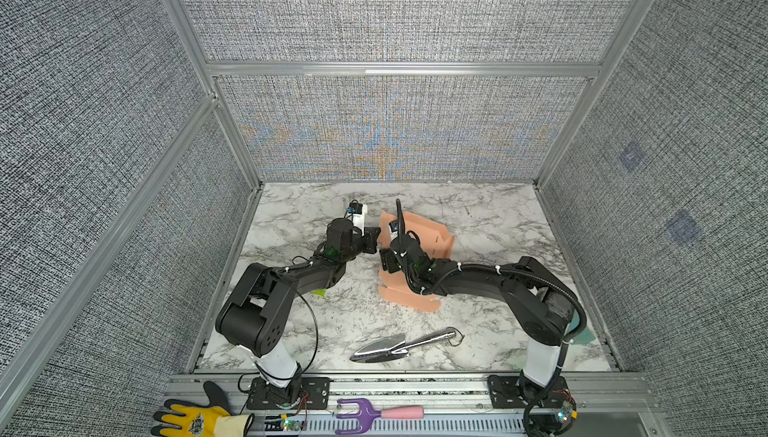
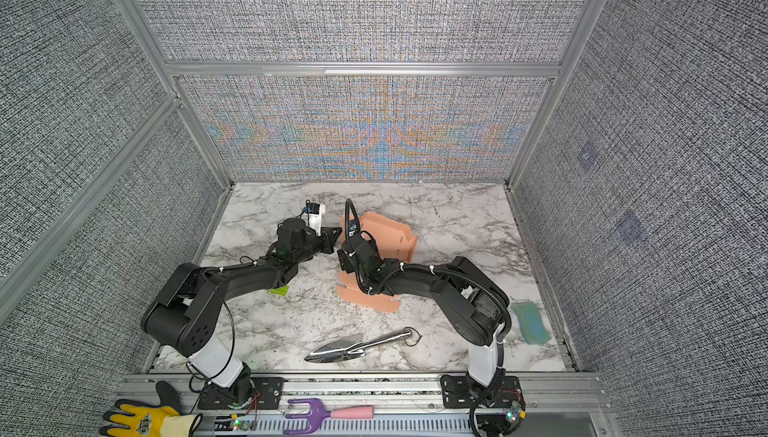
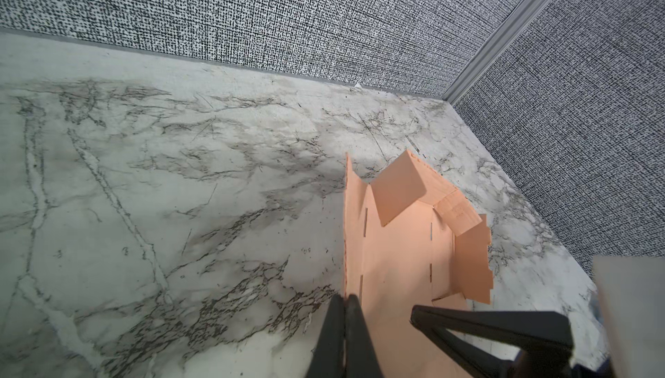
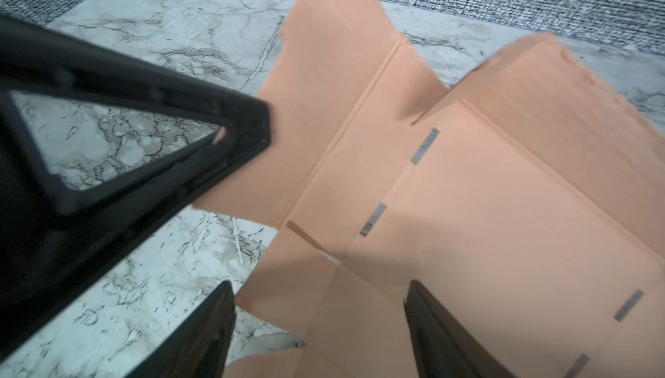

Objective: Fold the paper box

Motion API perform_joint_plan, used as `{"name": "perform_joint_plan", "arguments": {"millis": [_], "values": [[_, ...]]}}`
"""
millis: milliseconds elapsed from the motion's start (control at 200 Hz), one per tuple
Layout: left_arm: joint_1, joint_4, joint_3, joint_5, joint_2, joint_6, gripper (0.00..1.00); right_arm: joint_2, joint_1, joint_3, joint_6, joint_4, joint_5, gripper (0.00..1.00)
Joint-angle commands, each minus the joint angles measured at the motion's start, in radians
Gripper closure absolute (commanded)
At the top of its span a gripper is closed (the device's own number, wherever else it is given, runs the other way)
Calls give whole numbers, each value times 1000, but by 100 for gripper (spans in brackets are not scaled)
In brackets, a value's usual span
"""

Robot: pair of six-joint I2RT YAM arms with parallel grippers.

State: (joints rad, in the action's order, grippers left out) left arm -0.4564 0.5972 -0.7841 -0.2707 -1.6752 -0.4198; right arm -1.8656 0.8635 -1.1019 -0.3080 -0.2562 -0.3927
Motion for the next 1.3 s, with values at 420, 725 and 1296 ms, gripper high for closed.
{"name": "perform_joint_plan", "arguments": {"millis": [420,725,1296], "values": [[0,20,29,13,20,22,100,70,-55,112,-109,-32,37,33],[-8,100,87,44,31,32,100,66,-64,145,-138,-55,52,35],[-102,383,244,267,6,72,100,94,-63,142,-149,-23,101,37]]}}
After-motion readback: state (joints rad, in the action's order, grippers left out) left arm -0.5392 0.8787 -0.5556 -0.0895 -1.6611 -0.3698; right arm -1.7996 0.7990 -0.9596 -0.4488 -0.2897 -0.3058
